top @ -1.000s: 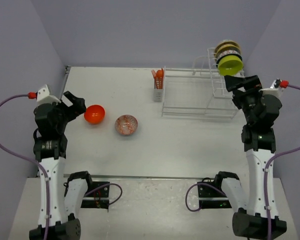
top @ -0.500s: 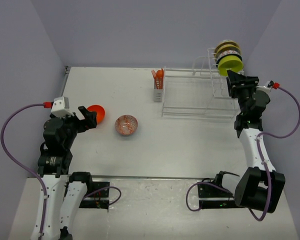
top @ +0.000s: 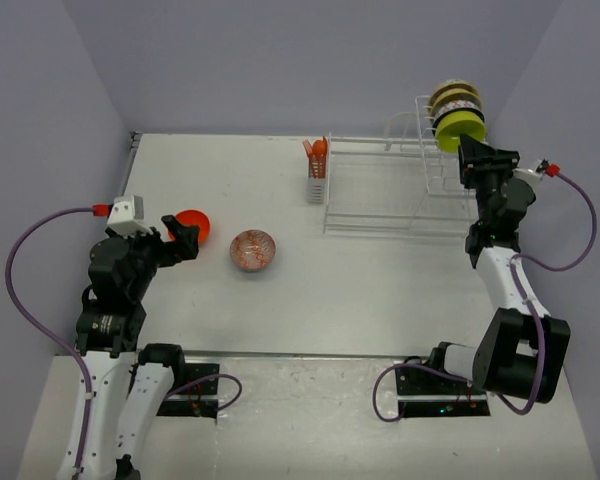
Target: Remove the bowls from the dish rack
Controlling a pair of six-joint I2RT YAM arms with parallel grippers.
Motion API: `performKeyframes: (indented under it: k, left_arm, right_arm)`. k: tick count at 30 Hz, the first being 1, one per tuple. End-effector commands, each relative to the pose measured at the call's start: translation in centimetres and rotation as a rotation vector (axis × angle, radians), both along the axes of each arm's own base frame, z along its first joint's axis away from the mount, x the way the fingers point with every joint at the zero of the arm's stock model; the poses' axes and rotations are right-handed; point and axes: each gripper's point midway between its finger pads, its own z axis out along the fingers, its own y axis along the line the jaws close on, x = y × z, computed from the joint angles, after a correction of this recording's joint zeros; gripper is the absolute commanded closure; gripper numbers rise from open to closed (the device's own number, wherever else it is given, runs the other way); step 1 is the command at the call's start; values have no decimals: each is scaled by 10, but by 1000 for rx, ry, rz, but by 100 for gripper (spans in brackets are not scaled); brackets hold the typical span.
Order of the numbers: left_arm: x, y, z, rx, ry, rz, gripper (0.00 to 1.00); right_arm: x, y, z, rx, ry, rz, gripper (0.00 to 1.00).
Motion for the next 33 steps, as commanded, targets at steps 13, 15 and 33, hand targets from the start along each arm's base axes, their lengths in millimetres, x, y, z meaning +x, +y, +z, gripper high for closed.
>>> performKeyframes:
  k: [13, 15, 33]
  left_arm:
    - [4, -7, 6, 15, -37, -44, 0]
    - [4, -7, 5, 14, -35, -45, 0]
    - [3, -13, 5, 13, -36, -76, 0]
  right_arm:
    - [3, -9, 25, 67, -215, -47, 56]
    - [6, -9, 23, 80, -213, -54, 56]
    - [17, 8, 26, 63, -225, -103, 55]
